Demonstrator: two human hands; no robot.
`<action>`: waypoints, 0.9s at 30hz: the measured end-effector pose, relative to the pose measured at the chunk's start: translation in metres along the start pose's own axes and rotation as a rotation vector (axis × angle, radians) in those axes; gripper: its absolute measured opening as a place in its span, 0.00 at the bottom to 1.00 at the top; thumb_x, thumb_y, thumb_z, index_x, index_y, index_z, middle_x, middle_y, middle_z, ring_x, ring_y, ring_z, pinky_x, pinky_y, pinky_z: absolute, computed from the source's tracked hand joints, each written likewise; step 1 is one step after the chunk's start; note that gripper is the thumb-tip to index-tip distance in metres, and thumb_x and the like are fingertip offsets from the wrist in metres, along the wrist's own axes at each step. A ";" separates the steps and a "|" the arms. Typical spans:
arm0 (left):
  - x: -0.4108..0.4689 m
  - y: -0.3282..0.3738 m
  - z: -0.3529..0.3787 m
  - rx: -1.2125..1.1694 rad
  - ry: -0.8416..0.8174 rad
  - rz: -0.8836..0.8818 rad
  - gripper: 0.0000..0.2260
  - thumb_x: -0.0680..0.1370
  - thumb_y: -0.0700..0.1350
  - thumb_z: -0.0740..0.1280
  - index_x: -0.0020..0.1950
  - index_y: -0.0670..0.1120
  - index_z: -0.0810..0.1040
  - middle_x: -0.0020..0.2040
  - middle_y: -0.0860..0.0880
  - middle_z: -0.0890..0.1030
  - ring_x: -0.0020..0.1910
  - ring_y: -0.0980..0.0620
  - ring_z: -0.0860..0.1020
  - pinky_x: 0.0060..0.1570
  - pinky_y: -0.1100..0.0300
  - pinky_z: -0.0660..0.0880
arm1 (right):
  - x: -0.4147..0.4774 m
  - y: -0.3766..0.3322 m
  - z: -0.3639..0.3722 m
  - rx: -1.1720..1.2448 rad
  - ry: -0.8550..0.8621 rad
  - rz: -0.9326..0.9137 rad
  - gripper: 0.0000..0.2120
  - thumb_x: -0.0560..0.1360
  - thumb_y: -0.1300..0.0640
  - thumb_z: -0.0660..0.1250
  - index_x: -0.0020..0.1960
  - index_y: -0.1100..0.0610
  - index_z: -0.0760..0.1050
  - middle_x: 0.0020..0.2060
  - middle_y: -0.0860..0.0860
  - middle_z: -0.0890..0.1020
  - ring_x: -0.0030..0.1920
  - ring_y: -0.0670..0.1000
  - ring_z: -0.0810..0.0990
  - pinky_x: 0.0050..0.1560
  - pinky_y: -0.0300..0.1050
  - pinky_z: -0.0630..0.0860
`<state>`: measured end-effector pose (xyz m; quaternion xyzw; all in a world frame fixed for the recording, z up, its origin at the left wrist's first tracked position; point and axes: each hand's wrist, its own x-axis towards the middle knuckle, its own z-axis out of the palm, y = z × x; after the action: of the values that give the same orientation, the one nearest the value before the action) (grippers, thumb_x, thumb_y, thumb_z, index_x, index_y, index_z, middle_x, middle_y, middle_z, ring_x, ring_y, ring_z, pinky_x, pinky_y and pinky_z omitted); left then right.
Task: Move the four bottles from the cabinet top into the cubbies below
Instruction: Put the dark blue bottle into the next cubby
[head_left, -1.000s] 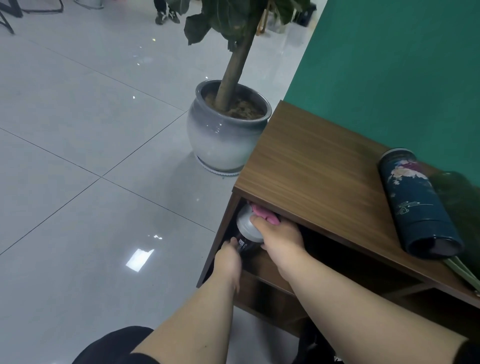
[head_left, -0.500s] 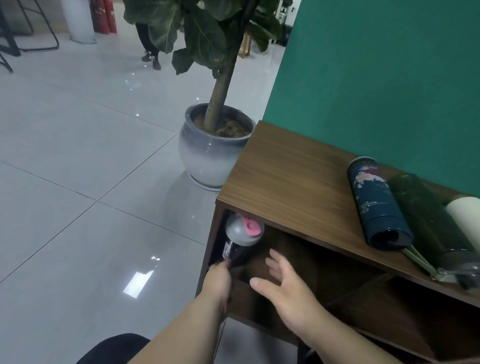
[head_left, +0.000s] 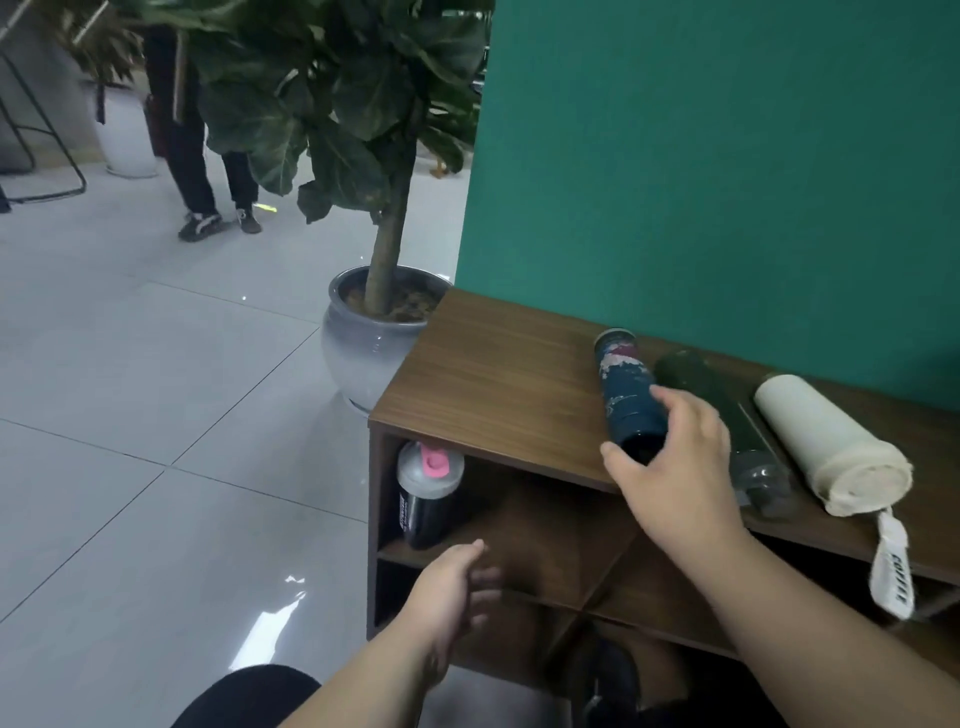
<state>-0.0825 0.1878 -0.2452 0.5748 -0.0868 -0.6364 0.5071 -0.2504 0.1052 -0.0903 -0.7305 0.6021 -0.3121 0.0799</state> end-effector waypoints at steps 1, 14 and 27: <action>-0.006 0.001 0.002 0.007 -0.007 0.001 0.11 0.81 0.52 0.63 0.58 0.48 0.80 0.50 0.45 0.84 0.43 0.48 0.79 0.37 0.58 0.68 | 0.009 0.001 0.001 -0.056 0.002 0.012 0.38 0.70 0.47 0.76 0.75 0.55 0.66 0.71 0.54 0.70 0.73 0.56 0.65 0.73 0.53 0.63; -0.007 0.000 0.007 -0.018 -0.047 0.021 0.16 0.81 0.55 0.62 0.57 0.47 0.82 0.47 0.46 0.85 0.45 0.48 0.81 0.44 0.56 0.72 | 0.025 -0.006 0.005 -0.256 -0.105 0.002 0.32 0.68 0.45 0.70 0.71 0.50 0.67 0.61 0.53 0.78 0.56 0.58 0.80 0.58 0.53 0.73; -0.010 -0.010 0.013 -0.158 -0.204 -0.027 0.30 0.77 0.70 0.52 0.62 0.52 0.81 0.51 0.45 0.87 0.38 0.46 0.86 0.33 0.59 0.78 | -0.067 -0.028 -0.059 0.255 -0.155 -0.171 0.27 0.58 0.39 0.72 0.56 0.37 0.70 0.48 0.35 0.79 0.49 0.38 0.79 0.49 0.29 0.72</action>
<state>-0.1005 0.1933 -0.2415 0.4664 -0.0798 -0.7033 0.5305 -0.2650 0.1902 -0.0536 -0.7849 0.4853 -0.3343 0.1916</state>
